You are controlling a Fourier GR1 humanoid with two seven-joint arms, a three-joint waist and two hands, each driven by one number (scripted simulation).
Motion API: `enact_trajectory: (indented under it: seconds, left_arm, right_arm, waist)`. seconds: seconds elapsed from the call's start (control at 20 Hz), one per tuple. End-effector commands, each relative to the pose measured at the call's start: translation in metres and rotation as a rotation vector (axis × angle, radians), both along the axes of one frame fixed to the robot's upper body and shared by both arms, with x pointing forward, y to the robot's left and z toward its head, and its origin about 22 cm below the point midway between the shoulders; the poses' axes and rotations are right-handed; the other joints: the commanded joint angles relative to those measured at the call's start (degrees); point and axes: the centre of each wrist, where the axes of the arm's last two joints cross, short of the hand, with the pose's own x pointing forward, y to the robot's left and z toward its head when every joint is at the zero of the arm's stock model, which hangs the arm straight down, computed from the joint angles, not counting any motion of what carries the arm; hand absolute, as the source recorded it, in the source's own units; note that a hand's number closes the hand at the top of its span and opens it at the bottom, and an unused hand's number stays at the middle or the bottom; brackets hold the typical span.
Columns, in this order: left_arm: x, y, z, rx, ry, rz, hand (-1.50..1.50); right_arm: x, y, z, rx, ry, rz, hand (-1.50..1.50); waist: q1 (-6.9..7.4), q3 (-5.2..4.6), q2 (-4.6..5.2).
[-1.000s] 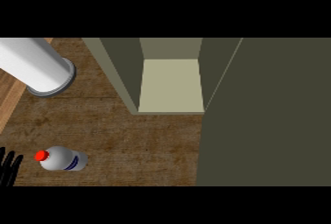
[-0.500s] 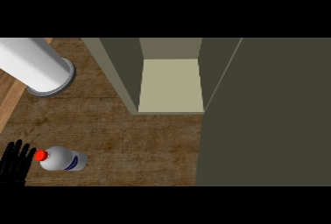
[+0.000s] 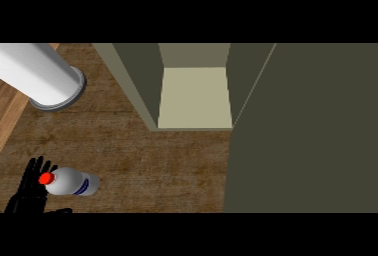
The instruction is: Pick up the bottled water, place it into the cabinet and close the cabinet
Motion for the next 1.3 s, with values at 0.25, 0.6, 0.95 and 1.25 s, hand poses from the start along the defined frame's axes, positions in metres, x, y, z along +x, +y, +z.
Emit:
enact_trajectory:
  seconds: [0.25,0.6,0.95,1.25]
  left_arm:
    - [0.011,-0.002,-0.031,-0.021,0.005,-0.024,-1.5]
    - [0.019,-0.001,-0.039,-0.081,-0.008,-0.051,-1.5]
    - [0.046,-0.025,-0.038,-0.185,-0.034,-0.103,-1.5]
    - [0.047,-0.042,-0.047,-0.251,-0.037,-0.143,-1.5]
  right_arm:
    - [-0.004,0.002,-0.01,-0.02,-0.018,0.015,-1.5]
    - [0.004,-0.004,0.023,-0.002,-0.002,0.022,-1.5]
    - [0.014,0.01,-0.009,-0.015,0.001,0.002,-1.5]
    - [0.015,0.015,-0.006,0.01,0.008,0.021,-1.5]
  waist:
    - [-0.12,-0.02,0.02]
    - [-0.07,-0.03,0.07]
    - [-0.1,0.0,0.0]
    - [-0.17,-0.06,0.1]
